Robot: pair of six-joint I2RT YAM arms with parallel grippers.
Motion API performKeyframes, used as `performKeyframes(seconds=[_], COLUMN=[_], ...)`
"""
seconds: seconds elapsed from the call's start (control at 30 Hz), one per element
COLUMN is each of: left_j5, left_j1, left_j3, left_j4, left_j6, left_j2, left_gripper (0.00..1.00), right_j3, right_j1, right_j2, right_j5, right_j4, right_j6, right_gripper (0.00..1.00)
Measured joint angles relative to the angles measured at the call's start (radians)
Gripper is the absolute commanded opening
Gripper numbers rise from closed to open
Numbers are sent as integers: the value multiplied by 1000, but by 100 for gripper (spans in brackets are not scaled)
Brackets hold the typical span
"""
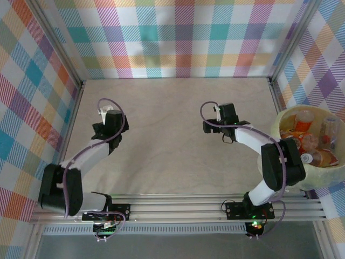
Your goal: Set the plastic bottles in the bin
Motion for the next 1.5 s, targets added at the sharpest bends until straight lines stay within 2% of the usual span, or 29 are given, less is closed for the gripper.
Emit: performKeyframes(seconds=[0.17, 0.37, 0.47, 0.6, 0.8, 1.07, 1.5], left_j5=[61, 173, 237, 309, 339, 347, 349], left_j1=[34, 84, 121, 127, 125, 125, 125], left_j3=[-43, -73, -137, -311, -339, -339, -339], left_j4=[103, 269, 399, 628, 714, 763, 764], left_j6=[45, 102, 122, 149, 164, 171, 171], left_j2=[164, 195, 190, 185, 193, 193, 193], left_gripper=[100, 100, 100, 100, 100, 100, 100], right_j3=[27, 21, -68, -236, -335, -422, -453], right_j1=[-16, -42, -64, -105, -131, -163, -221], right_j2=[13, 9, -29, -84, -99, -203, -221], right_j5=[18, 52, 36, -24, -95, -163, -230], right_j4=[38, 40, 85, 226, 368, 525, 587], right_j6=[-47, -70, -85, -95, -108, -108, -80], right_gripper=[100, 100, 100, 100, 100, 100, 100])
